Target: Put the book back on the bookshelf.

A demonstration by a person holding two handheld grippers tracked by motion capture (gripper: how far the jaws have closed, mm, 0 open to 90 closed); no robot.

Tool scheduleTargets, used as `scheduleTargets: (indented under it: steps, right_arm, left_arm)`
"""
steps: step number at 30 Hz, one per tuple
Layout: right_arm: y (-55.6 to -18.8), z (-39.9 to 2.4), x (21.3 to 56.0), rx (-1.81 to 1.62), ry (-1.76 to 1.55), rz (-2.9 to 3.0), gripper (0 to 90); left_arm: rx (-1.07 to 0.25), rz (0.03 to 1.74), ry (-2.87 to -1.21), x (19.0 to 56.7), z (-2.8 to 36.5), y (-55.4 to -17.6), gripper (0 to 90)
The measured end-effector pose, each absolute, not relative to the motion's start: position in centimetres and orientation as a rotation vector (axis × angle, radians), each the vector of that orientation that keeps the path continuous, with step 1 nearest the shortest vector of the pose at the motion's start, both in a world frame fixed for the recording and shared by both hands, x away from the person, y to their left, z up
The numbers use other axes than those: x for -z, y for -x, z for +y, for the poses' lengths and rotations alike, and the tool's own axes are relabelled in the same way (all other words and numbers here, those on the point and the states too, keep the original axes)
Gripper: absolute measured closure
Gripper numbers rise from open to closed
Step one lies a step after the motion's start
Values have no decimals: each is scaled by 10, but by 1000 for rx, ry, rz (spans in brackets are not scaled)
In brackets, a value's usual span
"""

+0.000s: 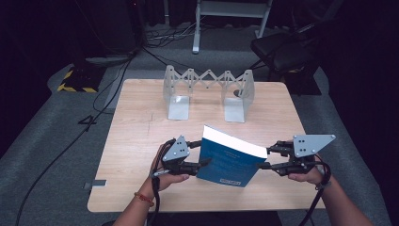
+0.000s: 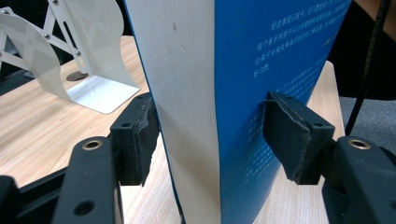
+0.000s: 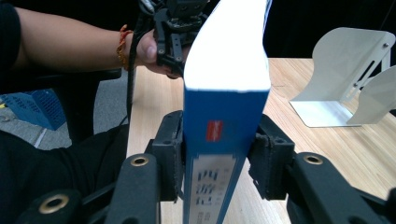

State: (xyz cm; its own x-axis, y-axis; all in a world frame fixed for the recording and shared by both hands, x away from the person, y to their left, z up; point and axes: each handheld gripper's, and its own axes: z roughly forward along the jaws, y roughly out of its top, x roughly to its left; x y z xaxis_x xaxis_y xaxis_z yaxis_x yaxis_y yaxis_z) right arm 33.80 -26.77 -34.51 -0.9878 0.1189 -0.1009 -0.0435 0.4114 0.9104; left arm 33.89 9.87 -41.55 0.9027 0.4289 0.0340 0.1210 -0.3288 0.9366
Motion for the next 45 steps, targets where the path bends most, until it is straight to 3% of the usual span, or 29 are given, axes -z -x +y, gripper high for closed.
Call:
scheduleTargets:
  steps: [14,29,45]
  right_arm:
    - [-345,-229,312,-1460,-104,2687,522]
    - [-359,-187,289,-1052,-128,2881,558]
    - [-384,-176,284,-732,-198,3019,539]
  left_arm:
    - [-393,373,-1924,424,98,-327,382]
    - [-433,416,-1956,432,86,-329,356]
    - [-423,401,-1943,433,59,-349,327]
